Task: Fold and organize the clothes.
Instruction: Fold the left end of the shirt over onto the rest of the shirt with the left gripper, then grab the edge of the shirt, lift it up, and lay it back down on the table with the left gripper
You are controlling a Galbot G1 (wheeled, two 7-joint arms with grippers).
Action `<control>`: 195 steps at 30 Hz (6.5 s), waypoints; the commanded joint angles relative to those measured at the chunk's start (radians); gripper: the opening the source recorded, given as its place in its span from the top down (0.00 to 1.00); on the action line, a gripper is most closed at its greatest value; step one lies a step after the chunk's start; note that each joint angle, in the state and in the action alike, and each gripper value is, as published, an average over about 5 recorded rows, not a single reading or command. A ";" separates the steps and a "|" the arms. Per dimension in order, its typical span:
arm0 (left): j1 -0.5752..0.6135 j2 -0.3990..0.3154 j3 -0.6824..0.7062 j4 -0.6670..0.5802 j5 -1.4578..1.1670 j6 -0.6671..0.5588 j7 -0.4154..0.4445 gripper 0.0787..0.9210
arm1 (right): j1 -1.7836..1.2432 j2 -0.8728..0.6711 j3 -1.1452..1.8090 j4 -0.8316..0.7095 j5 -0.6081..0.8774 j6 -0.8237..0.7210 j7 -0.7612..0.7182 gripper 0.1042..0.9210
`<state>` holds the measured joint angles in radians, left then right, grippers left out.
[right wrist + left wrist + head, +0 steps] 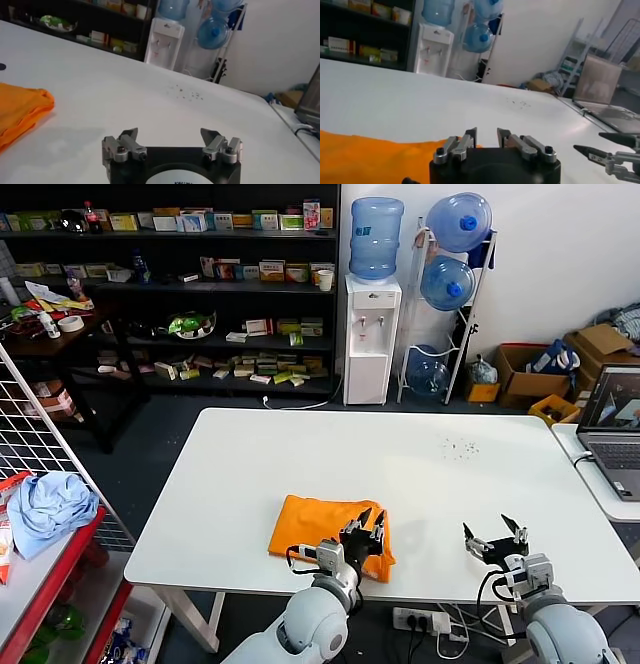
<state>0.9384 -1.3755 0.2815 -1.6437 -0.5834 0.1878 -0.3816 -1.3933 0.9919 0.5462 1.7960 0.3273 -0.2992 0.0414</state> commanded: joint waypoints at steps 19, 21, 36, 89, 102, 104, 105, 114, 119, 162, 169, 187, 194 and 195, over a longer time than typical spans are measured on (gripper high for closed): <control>0.240 0.427 -0.435 -0.225 -0.262 0.207 0.136 0.12 | -0.024 -0.018 -0.016 0.006 0.000 0.000 -0.018 0.12; 0.238 0.432 -0.450 -0.218 -0.294 0.245 0.165 0.12 | -0.025 -0.018 -0.015 0.005 0.000 0.001 -0.020 0.12; 0.116 0.354 -0.423 -0.011 -0.366 0.283 0.394 0.12 | -0.027 -0.018 -0.010 -0.001 0.001 -0.004 -0.026 0.12; 0.097 0.440 -0.520 0.003 -0.314 0.276 0.338 0.95 | 0.014 -0.022 -0.043 0.008 0.015 -0.014 -0.021 0.12; 0.031 0.724 -0.619 0.155 0.161 0.182 0.292 0.95 | 0.041 -0.030 -0.063 0.014 0.032 -0.011 -0.025 0.12; 0.017 0.741 -0.617 0.194 0.270 0.138 0.283 0.95 | 0.041 -0.033 -0.062 0.015 0.036 -0.009 -0.026 0.12; 0.013 0.746 -0.618 0.211 0.329 0.112 0.276 0.95 | 0.041 -0.033 -0.062 0.015 0.037 -0.008 -0.026 0.12; -0.021 0.764 -0.649 0.312 0.749 -0.084 0.221 0.95 | 0.037 -0.032 -0.063 0.016 0.034 -0.003 -0.027 0.12; -0.009 0.769 -0.636 0.251 0.678 -0.076 0.224 0.95 | 0.037 -0.021 -0.067 0.022 0.026 -0.005 -0.026 0.12; -0.060 -0.027 -0.195 0.069 -0.005 0.211 -0.026 0.95 | -0.048 0.013 -0.007 0.036 -0.053 0.019 -0.019 0.12; -0.107 -0.174 -0.184 0.146 -0.008 0.198 -0.047 0.95 | -0.043 0.006 0.001 0.030 -0.048 0.013 -0.014 0.12; -0.134 -0.283 -0.137 0.332 -0.011 -0.045 -0.029 0.95 | -0.039 0.000 0.017 0.025 -0.036 0.003 -0.003 0.12; -0.123 -0.224 -0.103 0.230 0.047 -0.089 0.074 0.81 | -0.037 -0.001 0.009 0.034 -0.035 0.000 -0.005 0.12; -0.118 -0.195 -0.098 0.210 0.066 -0.094 0.096 0.77 | -0.036 -0.001 0.007 0.036 -0.034 0.001 -0.006 0.12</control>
<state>0.8205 -1.6081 0.1483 -1.3827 -0.5787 0.1963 -0.3888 -1.4310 0.9911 0.5563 1.8268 0.2918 -0.2982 0.0383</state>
